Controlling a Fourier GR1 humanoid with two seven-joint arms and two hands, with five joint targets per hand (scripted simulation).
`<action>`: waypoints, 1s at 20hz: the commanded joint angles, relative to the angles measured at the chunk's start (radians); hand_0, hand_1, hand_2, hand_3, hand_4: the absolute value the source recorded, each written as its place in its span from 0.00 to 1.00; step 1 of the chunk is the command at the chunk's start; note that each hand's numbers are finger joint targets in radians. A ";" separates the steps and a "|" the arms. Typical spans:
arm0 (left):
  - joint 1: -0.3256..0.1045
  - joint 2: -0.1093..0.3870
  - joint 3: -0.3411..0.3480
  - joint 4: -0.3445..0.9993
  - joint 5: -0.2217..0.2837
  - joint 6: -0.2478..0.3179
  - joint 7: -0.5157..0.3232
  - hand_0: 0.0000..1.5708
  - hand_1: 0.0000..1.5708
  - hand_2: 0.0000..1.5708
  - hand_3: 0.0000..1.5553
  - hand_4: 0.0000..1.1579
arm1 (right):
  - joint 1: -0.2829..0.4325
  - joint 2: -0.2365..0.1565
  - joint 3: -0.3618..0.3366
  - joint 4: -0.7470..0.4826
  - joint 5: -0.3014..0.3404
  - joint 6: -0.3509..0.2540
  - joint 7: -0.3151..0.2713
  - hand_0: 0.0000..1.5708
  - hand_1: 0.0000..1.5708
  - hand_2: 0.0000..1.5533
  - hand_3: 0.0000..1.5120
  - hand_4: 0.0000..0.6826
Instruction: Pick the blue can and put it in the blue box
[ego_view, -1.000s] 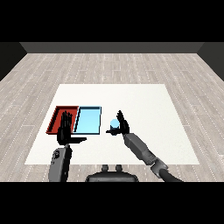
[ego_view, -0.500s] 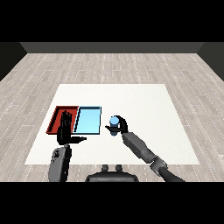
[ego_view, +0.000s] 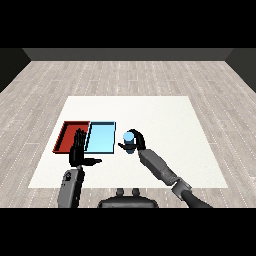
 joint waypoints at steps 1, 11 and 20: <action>-0.032 -0.014 -0.041 0.012 -0.081 0.053 0.002 0.00 0.00 0.00 0.00 0.00 | 0.044 0.005 0.025 -0.081 0.049 -0.038 -0.037 0.95 0.95 0.94 0.93 0.96; -0.073 -0.033 -0.149 0.083 -0.020 0.049 0.101 0.00 0.00 0.00 0.00 0.00 | -0.033 0.004 -0.069 -0.178 0.167 -0.006 -0.005 0.91 0.91 0.93 0.94 0.98; -0.131 -0.033 -0.232 0.133 -0.043 0.133 0.127 0.00 0.00 0.00 0.00 0.00 | 0.130 -0.143 -0.149 -0.401 0.265 0.140 0.118 0.91 0.91 0.93 0.94 0.97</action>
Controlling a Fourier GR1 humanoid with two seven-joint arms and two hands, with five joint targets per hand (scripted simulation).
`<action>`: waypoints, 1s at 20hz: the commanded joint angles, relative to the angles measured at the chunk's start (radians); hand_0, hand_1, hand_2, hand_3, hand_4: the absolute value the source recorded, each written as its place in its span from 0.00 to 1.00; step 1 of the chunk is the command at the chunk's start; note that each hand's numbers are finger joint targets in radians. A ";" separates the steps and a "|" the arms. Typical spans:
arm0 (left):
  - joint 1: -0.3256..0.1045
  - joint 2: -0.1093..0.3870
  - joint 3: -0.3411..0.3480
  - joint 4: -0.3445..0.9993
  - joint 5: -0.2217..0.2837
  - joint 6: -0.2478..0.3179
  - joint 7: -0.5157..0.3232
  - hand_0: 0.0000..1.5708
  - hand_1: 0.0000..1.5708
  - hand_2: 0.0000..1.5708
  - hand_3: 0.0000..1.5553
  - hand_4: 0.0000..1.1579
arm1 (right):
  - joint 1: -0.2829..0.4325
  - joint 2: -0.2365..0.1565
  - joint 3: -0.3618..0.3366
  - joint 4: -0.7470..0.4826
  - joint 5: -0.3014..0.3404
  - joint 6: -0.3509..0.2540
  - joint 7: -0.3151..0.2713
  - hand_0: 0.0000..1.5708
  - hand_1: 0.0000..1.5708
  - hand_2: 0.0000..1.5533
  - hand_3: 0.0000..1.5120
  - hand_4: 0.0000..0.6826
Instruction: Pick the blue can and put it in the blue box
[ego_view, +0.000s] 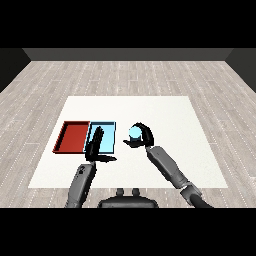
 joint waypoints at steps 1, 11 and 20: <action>-0.024 -0.003 -0.100 -0.006 0.011 0.106 0.052 0.00 0.00 0.00 0.00 0.00 | -0.022 0.006 -0.072 0.040 0.036 0.080 -0.020 0.91 0.91 0.93 0.94 0.97; -0.162 -0.004 -0.172 0.212 0.056 0.165 -0.043 0.00 0.00 0.00 0.00 0.00 | 0.021 0.052 -0.137 -0.078 0.158 0.111 0.082 0.91 0.91 0.93 0.93 0.97; -0.216 -0.004 -0.261 0.318 0.126 0.227 -0.040 0.00 0.00 0.00 0.00 0.00 | 0.043 0.115 -0.147 -0.145 0.259 0.123 0.146 0.89 0.89 0.93 0.93 0.98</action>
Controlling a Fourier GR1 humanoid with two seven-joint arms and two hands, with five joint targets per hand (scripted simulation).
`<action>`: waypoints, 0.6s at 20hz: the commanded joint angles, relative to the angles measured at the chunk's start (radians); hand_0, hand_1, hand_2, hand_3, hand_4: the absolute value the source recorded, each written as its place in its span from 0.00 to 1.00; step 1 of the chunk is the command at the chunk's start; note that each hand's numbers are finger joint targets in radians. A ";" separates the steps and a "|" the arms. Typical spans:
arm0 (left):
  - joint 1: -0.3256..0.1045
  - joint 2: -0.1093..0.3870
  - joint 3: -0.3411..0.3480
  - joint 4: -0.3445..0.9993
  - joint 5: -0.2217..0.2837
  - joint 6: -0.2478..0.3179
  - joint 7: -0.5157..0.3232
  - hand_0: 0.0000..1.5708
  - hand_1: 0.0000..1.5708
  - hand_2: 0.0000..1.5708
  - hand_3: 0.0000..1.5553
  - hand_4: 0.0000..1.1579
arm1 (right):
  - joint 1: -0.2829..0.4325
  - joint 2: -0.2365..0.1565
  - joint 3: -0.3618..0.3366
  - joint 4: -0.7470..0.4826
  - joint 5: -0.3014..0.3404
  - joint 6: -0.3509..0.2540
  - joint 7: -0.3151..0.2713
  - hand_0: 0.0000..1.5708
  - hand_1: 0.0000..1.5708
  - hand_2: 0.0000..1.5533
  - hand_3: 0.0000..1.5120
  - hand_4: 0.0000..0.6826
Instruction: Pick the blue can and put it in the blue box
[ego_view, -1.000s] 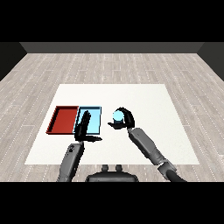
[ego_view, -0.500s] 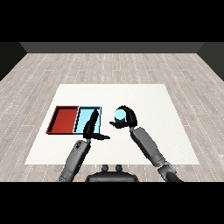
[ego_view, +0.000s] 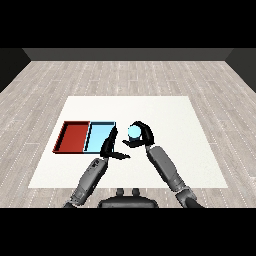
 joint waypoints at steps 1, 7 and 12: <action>-0.037 0.000 -0.044 0.066 0.014 0.047 -0.012 0.00 0.00 0.00 0.00 0.00 | -0.008 0.009 -0.038 -0.076 0.018 0.024 0.074 0.89 0.89 0.93 0.93 0.98; -0.112 0.000 -0.097 0.053 0.065 0.105 0.052 0.00 0.00 0.00 0.00 0.00 | -0.017 0.037 0.016 0.027 0.008 0.013 -0.048 0.89 0.89 0.94 0.94 1.00; -0.175 0.000 -0.137 0.139 0.146 0.148 0.006 0.00 0.00 0.00 0.00 0.00 | -0.006 0.037 0.009 -0.074 0.046 0.022 0.062 0.89 0.89 0.93 0.93 0.97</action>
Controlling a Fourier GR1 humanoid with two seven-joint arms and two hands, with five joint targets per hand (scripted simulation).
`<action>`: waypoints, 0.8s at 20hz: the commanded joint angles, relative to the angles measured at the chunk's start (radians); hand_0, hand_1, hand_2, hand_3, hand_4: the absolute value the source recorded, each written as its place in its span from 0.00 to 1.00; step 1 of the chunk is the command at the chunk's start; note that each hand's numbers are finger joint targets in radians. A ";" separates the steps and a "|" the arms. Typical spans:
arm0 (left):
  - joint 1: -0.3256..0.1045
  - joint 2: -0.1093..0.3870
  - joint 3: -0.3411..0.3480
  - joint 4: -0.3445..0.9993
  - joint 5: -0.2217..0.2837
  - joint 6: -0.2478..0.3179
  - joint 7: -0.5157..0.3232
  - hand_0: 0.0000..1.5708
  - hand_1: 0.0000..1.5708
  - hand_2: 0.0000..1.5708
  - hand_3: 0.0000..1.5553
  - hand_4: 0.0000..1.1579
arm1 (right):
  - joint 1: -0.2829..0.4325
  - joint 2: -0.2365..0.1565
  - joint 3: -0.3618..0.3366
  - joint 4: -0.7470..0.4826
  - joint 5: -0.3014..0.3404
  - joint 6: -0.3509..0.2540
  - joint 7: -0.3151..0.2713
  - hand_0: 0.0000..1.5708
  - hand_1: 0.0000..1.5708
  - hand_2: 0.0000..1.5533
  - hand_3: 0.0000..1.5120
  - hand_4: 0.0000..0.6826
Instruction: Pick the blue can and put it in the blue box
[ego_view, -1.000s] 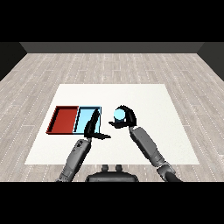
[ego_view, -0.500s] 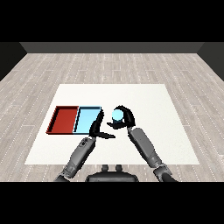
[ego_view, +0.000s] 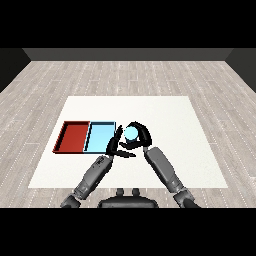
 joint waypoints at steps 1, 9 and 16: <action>-0.029 0.000 0.034 0.051 0.014 -0.047 -0.023 0.00 0.00 0.00 0.00 0.00 | 0.025 0.003 0.010 -0.001 0.031 0.023 -0.024 0.89 0.89 0.92 0.93 0.96; -0.046 0.000 -0.068 0.083 0.079 0.016 -0.075 0.00 0.00 0.00 0.00 0.00 | -0.016 0.003 0.104 -0.049 -0.006 -0.071 0.044 0.91 0.91 0.92 0.92 0.92; -0.031 0.000 -0.086 0.046 0.055 0.014 -0.089 0.00 0.00 0.00 0.00 0.00 | -0.054 0.003 0.167 -0.006 -0.008 -0.120 0.038 0.89 0.89 0.93 0.92 0.91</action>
